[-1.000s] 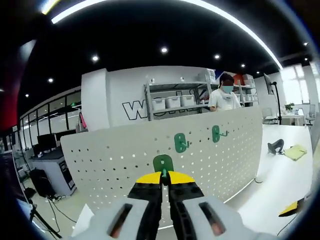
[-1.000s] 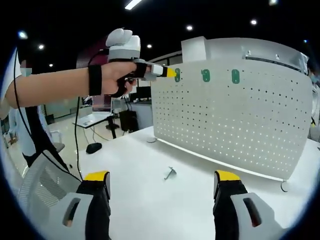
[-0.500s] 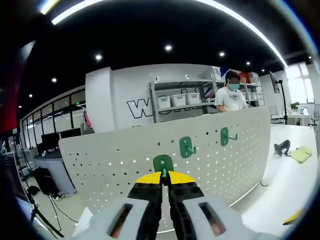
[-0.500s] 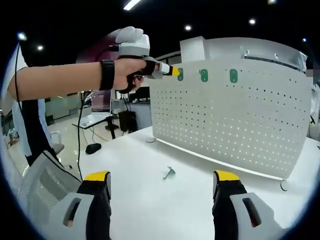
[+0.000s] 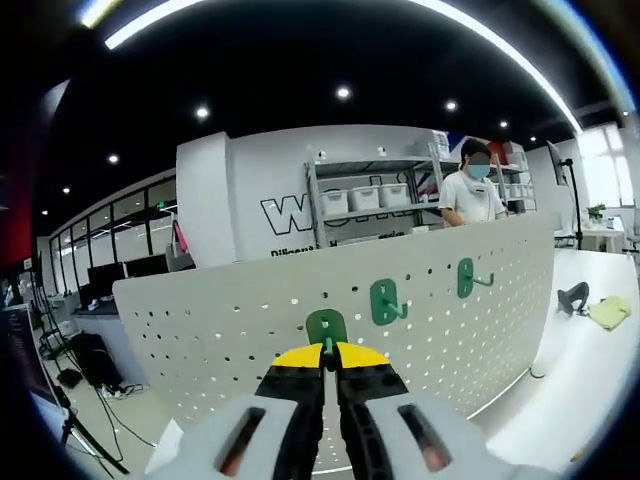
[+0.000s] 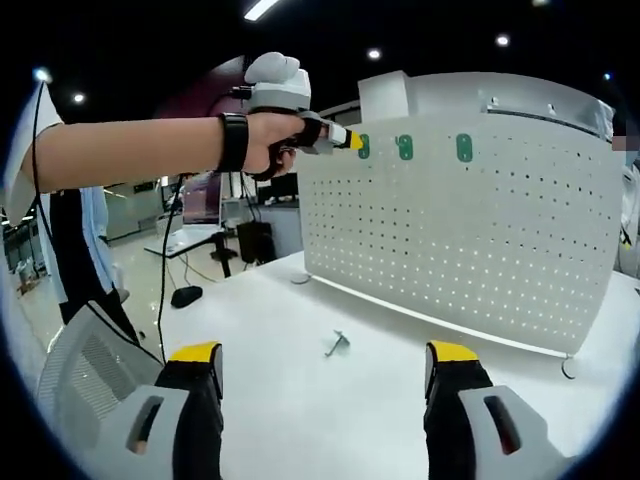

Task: Insert the hook assembly into the mounting plate slot until the hook locks in place.

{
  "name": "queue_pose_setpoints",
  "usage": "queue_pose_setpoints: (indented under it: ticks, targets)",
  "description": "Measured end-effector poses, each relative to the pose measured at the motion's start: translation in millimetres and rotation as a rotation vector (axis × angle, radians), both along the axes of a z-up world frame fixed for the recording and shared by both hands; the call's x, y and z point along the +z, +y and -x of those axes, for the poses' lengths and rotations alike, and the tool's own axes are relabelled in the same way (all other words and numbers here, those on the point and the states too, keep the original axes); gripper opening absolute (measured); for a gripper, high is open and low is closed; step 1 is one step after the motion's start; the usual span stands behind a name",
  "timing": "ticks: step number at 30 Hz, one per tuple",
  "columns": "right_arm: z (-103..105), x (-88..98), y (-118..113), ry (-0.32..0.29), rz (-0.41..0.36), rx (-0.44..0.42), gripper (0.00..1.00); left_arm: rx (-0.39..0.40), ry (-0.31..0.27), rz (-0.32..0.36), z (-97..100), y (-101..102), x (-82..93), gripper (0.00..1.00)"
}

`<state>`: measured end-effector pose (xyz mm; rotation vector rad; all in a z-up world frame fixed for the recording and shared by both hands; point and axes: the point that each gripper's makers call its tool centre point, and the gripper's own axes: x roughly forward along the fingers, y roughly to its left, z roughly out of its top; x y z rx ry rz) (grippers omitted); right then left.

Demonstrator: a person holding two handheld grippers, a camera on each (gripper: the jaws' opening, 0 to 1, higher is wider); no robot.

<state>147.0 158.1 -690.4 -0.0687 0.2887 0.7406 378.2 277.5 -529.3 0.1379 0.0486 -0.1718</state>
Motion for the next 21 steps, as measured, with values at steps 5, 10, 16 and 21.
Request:
queue_pose_setpoints:
  ticks: [5,10,16,21]
  targets:
    - [-2,0.6,-2,0.000,0.000,-0.004,0.84,0.003,0.001,-0.008,-7.0,-2,2.2,0.03]
    - [-1,-2.9,-5,0.008,0.003,-0.007,0.84,0.007,-0.003,-0.014,-14.5,-5,5.2,0.03]
    - [-1,-3.7,-8,0.010,0.002,-0.013,0.84,0.013,0.003,-0.014,-21.2,-5,5.3,0.03]
    - [0,-4.7,-9,0.013,0.003,-0.018,0.84,0.022,0.009,-0.016,-26.2,-4,4.1,0.03]
